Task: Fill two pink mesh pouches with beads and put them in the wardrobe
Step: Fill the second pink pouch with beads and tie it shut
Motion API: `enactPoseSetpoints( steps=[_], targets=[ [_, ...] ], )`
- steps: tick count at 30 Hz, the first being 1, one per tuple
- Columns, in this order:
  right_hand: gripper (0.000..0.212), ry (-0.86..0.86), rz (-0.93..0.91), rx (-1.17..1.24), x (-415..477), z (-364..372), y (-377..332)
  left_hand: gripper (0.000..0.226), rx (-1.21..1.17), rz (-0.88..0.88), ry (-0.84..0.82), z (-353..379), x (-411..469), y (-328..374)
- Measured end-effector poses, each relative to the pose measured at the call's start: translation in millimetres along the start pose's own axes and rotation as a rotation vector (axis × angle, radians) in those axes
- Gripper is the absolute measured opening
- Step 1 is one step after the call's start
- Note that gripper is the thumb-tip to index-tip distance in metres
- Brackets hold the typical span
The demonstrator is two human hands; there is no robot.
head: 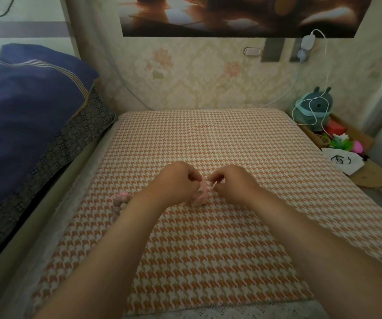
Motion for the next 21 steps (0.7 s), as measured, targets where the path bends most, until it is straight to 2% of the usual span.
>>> enactPoseSetpoints(
  steps=[4, 8, 12, 15, 18, 21],
  targets=[
    [0.011, 0.141, 0.022, 0.364, -3.7, -37.5, -9.7, 0.026, 0.028, 0.012, -0.039, 2.9, -1.7, -1.5],
    [0.012, 0.117, -0.098, 0.456, -14.1, -50.0, -45.0, 0.026, -0.001, 0.037, -0.032, -1.3, -2.5, -2.9],
    [0.011, 0.016, -0.205, 0.239, -21.5, -31.8, -73.7, 0.023, -0.058, 0.023, -0.026, -2.1, -3.4, -7.4],
    [0.016, -0.001, -0.208, 0.084, -23.9, -26.2, -78.1, 0.022, -0.082, 0.012, -0.044, -0.6, -4.1, -10.8],
    [0.017, 0.008, -0.225, 0.009, -23.7, -25.5, -79.4, 0.023, -0.129, 0.012, -0.041, -1.4, -4.6, -12.2],
    [0.016, 0.017, -0.228, 0.048, -21.4, -27.1, -77.6, 0.027, -0.113, 0.011, -0.024, -4.3, -3.3, -13.1]
  ],
)
Point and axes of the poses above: each hand's wrist, its own x-axis towards the middle knuckle, its own z-axis out of the palm, y = z × x, the point moved 10 cm from there along x, towards the middle knuckle, and after that the axes turned 5 degrees about x, right-handed, at the moved point
